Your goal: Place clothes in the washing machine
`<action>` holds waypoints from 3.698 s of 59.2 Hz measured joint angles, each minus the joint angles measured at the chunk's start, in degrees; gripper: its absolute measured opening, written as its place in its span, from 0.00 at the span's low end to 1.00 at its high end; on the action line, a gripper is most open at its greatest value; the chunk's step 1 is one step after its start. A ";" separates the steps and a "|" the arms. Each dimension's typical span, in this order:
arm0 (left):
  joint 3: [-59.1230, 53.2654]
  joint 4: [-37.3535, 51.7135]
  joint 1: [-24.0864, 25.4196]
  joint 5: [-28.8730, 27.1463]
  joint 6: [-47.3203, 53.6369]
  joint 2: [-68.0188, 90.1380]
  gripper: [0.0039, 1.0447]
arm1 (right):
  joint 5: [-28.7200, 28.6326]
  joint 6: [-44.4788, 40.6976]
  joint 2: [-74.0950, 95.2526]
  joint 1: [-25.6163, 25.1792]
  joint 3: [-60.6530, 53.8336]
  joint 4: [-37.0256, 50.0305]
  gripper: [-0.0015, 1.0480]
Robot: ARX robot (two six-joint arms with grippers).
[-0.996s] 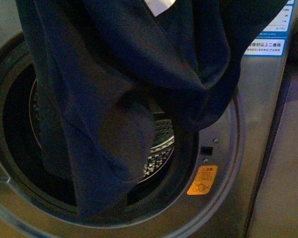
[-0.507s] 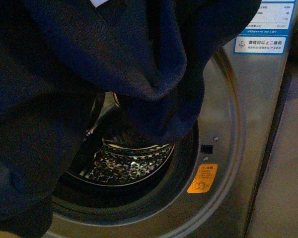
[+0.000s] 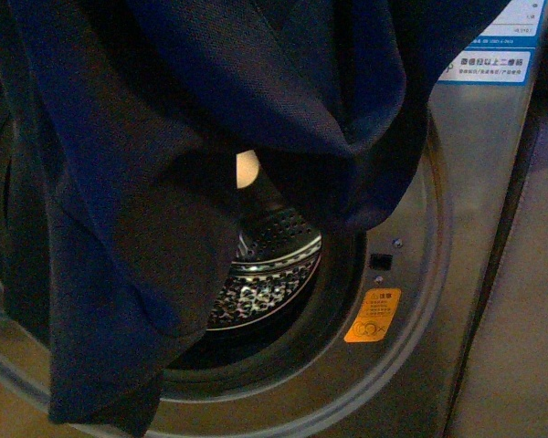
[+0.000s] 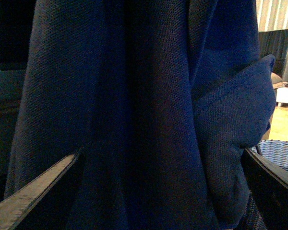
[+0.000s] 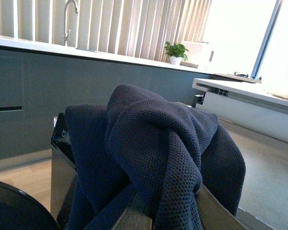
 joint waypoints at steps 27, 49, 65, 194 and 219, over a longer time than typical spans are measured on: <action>1.79 1.60 1.05 -11.45 0.90 2.21 0.94 | 0.02 0.02 0.00 0.00 0.00 0.00 0.06; 7.52 8.13 2.69 -8.17 -4.24 10.95 0.94 | 0.02 0.02 0.00 0.00 0.00 0.00 0.06; 8.44 17.77 1.73 4.66 -13.46 13.05 0.94 | 0.02 0.00 0.00 0.00 0.00 0.00 0.06; 32.11 -13.57 -30.12 -43.50 0.72 20.15 0.87 | 0.42 0.00 -0.13 -0.07 0.00 0.02 0.06; 26.95 -13.05 -21.97 -43.10 -2.62 16.39 0.23 | 0.22 -0.15 -0.35 -0.07 0.00 0.20 0.69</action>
